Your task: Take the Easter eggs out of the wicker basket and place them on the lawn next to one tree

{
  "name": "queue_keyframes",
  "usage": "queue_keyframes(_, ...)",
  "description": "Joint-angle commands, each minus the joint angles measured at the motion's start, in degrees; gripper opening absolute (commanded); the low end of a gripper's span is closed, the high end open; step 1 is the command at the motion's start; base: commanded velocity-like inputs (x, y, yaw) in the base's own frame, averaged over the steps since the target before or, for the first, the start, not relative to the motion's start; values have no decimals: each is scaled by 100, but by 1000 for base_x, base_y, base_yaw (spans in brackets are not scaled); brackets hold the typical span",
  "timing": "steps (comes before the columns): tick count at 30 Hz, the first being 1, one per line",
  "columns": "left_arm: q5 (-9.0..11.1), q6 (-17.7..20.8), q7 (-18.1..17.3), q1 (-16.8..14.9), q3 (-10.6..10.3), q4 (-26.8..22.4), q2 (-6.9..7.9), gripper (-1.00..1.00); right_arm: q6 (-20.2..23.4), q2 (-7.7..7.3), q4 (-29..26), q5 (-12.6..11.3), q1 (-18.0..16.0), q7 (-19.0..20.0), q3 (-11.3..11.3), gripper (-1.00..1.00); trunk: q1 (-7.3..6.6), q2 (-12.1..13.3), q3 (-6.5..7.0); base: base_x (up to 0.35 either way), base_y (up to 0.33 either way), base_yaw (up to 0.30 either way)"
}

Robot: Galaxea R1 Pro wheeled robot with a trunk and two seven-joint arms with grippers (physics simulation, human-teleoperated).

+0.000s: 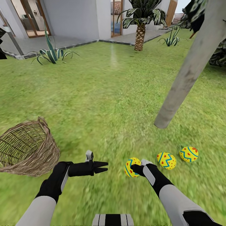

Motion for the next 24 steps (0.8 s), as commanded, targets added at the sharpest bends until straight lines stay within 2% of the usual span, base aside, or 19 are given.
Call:
queue_keyframes(1,-59,60,-47,-2,21,-6,-7,100,19,0,-10,-61,-1,-46,11,-100,1,-3,-27,0,0,0)
queue_keyframes(5,-59,60,-47,-2,21,-6,-7,100,16,0,-8,-61,0,-46,9,-100,11,-9,-116,0,0,0)
queue_keyframes(13,-59,60,-46,-2,26,-6,-7,100,-31,0,-7,-61,-3,-46,13,-100,11,-9,-116,7,0,0)
queue_keyframes(18,-67,60,-44,-3,25,-6,-7,100,-97,0,-7,-62,-4,-46,9,-100,11,-9,-116,194,0,0)
queue_keyframes(24,-53,60,-51,-2,21,-6,-7,100,-99,0,-7,-69,-4,-46,7,-100,11,-9,-116,17,0,0)
